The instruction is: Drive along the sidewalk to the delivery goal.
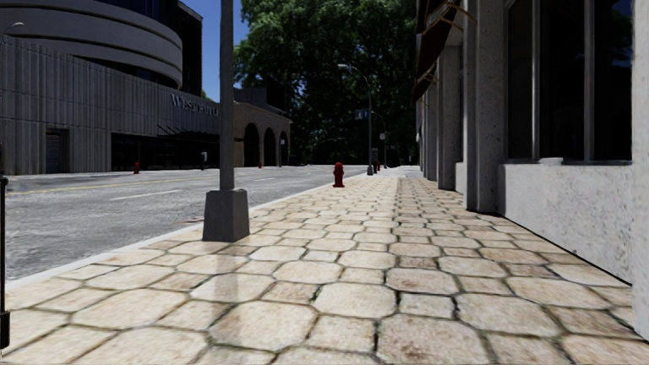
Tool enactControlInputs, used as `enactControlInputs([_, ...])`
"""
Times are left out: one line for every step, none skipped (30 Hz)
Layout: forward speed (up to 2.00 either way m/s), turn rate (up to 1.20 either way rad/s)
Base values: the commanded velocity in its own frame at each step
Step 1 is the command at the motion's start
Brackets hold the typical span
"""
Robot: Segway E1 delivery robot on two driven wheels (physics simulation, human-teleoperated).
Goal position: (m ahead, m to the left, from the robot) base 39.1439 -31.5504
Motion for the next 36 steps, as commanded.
enactControlInputs([2.0,-0.3])
enactControlInputs([2.0,-0.3])
enactControlInputs([2.0,-0.3])
enactControlInputs([2.0,-0.3])
enactControlInputs([2.0,-0.3])
enactControlInputs([2.0,-0.3])
enactControlInputs([2.0,-0.3])
enactControlInputs([2.0,-0.3])
enactControlInputs([2.0,-0.3])
enactControlInputs([2.0,-0.3])
enactControlInputs([2.0,-0.3])
enactControlInputs([2.0,-0.3])
enactControlInputs([2.0,-0.3])
enactControlInputs([2.0,-0.3])
enactControlInputs([2.0,-0.3])
enactControlInputs([2.0,-0.3])
enactControlInputs([2.0,-0.3])
enactControlInputs([2.0,-0.3])
enactControlInputs([2.0,-0.3])
enactControlInputs([2.0,-0.3])
enactControlInputs([2.0,-0.3])
enactControlInputs([2.0,-0.3])
enactControlInputs([2.0,-0.3])
enactControlInputs([2.0,-0.3])
enactControlInputs([2.0,-0.3])
enactControlInputs([2.0,-0.3])
enactControlInputs([2.0,-0.3])
enactControlInputs([2.0,-0.3])
enactControlInputs([2.0,-0.3])
enactControlInputs([2.0,-0.3])
enactControlInputs([2.0,-0.3])
enactControlInputs([2.0,-0.3])
enactControlInputs([2.0,-0.3])
enactControlInputs([2.0,-0.3])
enactControlInputs([2.0,-0.3])
enactControlInputs([2.0,-0.3])
